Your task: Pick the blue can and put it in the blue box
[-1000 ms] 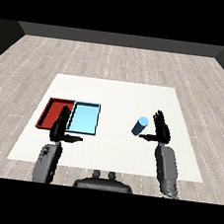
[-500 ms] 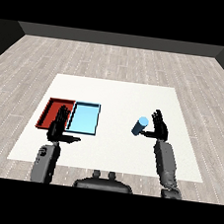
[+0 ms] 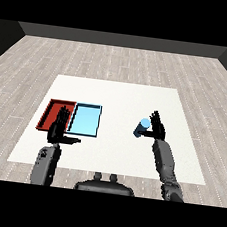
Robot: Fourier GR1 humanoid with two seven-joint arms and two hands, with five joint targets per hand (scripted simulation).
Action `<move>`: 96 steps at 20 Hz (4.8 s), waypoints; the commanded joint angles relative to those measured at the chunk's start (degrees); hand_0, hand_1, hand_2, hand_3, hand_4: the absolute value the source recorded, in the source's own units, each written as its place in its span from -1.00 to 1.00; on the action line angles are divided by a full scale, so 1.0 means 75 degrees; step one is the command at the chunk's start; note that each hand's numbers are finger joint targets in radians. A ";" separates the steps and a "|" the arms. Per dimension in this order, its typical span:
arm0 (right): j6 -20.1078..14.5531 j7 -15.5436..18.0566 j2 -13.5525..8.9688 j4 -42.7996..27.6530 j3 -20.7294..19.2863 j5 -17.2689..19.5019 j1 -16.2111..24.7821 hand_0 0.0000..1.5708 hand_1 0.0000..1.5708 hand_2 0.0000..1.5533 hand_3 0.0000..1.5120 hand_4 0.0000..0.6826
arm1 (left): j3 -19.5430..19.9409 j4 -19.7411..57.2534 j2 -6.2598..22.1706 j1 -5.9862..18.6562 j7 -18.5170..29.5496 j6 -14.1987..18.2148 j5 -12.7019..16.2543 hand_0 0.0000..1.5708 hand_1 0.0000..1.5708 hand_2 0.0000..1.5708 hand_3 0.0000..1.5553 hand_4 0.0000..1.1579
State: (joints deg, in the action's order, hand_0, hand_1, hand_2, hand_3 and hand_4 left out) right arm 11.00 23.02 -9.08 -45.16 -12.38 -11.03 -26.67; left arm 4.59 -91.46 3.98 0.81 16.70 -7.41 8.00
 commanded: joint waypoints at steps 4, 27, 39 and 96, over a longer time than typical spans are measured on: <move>0.0011 0.0112 0.0162 0.0938 -0.0132 -0.0255 -0.0526 -1.00 -1.00 -1.00 -1.00 -1.00 | 0.0084 -0.0080 0.0025 0.0123 -0.0184 0.0044 0.0077 -1.00 -1.00 -1.00 -1.00 -1.00; -0.2038 0.0040 0.0561 0.1242 0.0377 0.0403 -0.1206 0.93 0.93 0.91 0.92 0.75 | -0.0158 -0.0609 -0.0143 -0.0290 -0.0298 0.0119 -0.0087 -1.00 -1.00 -1.00 -1.00 -1.00; -0.2396 -0.1399 0.0983 -0.2179 0.1408 0.0697 -0.0929 0.81 0.81 0.88 0.91 0.86 | -0.0657 0.0037 -0.0357 -0.0463 0.0426 -0.0083 -0.0551 -1.00 -1.00 -1.00 -1.00 -1.00; -0.3502 -0.1414 0.1210 -0.3814 0.4582 0.0391 -0.0223 0.88 0.88 0.90 0.88 0.81 | -0.4155 0.3777 -0.0530 0.2951 -0.0035 0.2700 0.1377 -1.00 -1.00 -1.00 -1.00 -1.00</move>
State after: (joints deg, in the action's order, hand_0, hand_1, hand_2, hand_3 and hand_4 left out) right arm -15.04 11.69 -0.05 -76.40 21.47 -6.41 -26.60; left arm -25.68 -68.12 0.07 19.64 14.16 12.16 16.11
